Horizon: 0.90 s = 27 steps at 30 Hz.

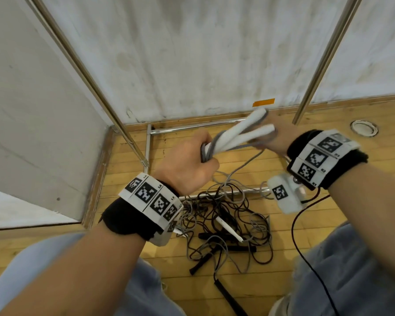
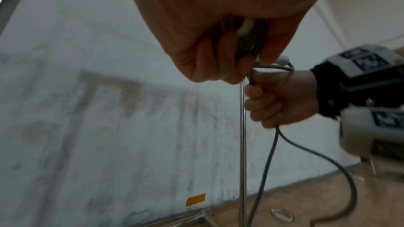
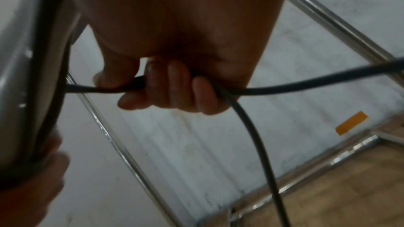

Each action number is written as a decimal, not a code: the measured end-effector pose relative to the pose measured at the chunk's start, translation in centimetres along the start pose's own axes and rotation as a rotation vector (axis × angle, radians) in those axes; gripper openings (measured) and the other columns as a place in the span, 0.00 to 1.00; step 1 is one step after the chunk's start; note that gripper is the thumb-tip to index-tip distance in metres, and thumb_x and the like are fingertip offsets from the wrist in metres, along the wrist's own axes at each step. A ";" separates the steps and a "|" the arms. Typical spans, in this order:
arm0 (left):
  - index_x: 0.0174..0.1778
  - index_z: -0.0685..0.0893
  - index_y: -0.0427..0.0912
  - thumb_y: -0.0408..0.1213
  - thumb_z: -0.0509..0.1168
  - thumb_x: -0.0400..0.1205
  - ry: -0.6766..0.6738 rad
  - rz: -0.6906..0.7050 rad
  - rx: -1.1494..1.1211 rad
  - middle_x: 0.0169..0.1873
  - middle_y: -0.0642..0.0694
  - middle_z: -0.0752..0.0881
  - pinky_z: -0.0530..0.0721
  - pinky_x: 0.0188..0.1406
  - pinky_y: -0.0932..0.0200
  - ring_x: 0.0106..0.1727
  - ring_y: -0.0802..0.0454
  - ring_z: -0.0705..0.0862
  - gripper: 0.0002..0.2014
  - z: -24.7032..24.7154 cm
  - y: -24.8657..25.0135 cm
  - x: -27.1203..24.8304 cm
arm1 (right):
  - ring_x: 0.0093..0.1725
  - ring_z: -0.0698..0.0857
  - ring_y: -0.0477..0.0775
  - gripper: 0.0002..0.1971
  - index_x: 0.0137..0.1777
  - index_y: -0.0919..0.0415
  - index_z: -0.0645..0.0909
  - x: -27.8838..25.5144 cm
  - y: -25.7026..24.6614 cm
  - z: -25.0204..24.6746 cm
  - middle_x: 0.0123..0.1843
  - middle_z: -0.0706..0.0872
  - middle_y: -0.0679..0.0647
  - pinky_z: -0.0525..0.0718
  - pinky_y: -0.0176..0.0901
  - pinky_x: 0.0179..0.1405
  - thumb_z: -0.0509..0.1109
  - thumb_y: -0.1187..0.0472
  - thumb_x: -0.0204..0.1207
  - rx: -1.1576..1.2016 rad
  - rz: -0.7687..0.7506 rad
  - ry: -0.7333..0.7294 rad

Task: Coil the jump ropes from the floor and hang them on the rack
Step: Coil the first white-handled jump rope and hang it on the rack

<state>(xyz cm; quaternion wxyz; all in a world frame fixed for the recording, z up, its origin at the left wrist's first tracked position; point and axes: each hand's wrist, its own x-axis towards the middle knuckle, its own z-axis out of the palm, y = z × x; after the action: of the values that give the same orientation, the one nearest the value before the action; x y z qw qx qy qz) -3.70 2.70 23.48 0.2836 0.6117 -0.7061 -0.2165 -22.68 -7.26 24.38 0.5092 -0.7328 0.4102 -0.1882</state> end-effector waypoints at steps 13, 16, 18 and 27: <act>0.45 0.69 0.44 0.30 0.64 0.77 0.317 -0.057 -0.281 0.28 0.52 0.73 0.67 0.22 0.69 0.23 0.62 0.69 0.09 -0.7 1.5 2.5 | 0.24 0.71 0.44 0.25 0.32 0.59 0.78 0.6 -0.7 6.2 0.27 0.76 0.49 0.67 0.39 0.29 0.53 0.48 0.86 -0.076 -0.049 0.223; 0.42 0.69 0.46 0.30 0.64 0.76 0.395 -0.055 -0.280 0.26 0.55 0.72 0.68 0.22 0.72 0.23 0.63 0.69 0.09 -0.9 2.0 2.9 | 0.39 0.77 0.51 0.15 0.47 0.62 0.80 0.4 -1.4 6.4 0.40 0.81 0.53 0.70 0.44 0.37 0.54 0.56 0.86 -0.181 -0.201 0.357; 0.39 0.67 0.51 0.31 0.63 0.75 0.416 -0.052 -0.265 0.25 0.55 0.71 0.68 0.21 0.72 0.23 0.64 0.70 0.11 -1.1 2.2 2.9 | 0.40 0.78 0.55 0.15 0.53 0.63 0.79 0.0 -1.3 6.5 0.40 0.82 0.55 0.73 0.49 0.40 0.53 0.56 0.86 -0.331 -0.267 0.326; 0.37 0.66 0.53 0.30 0.64 0.77 0.347 0.020 -0.293 0.24 0.57 0.72 0.67 0.24 0.73 0.24 0.64 0.69 0.15 -1.1 3.0 1.6 | 0.45 0.80 0.61 0.12 0.52 0.65 0.79 -0.3 -1.8 5.3 0.43 0.83 0.59 0.77 0.53 0.46 0.57 0.59 0.85 -0.640 -0.272 0.282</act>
<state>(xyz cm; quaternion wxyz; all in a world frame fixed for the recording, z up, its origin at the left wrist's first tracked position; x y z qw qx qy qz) -5.34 1.69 26.49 0.4888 0.5849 -0.6137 -0.2055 -18.39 -3.64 23.88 0.1633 -0.8696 0.4131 -0.2157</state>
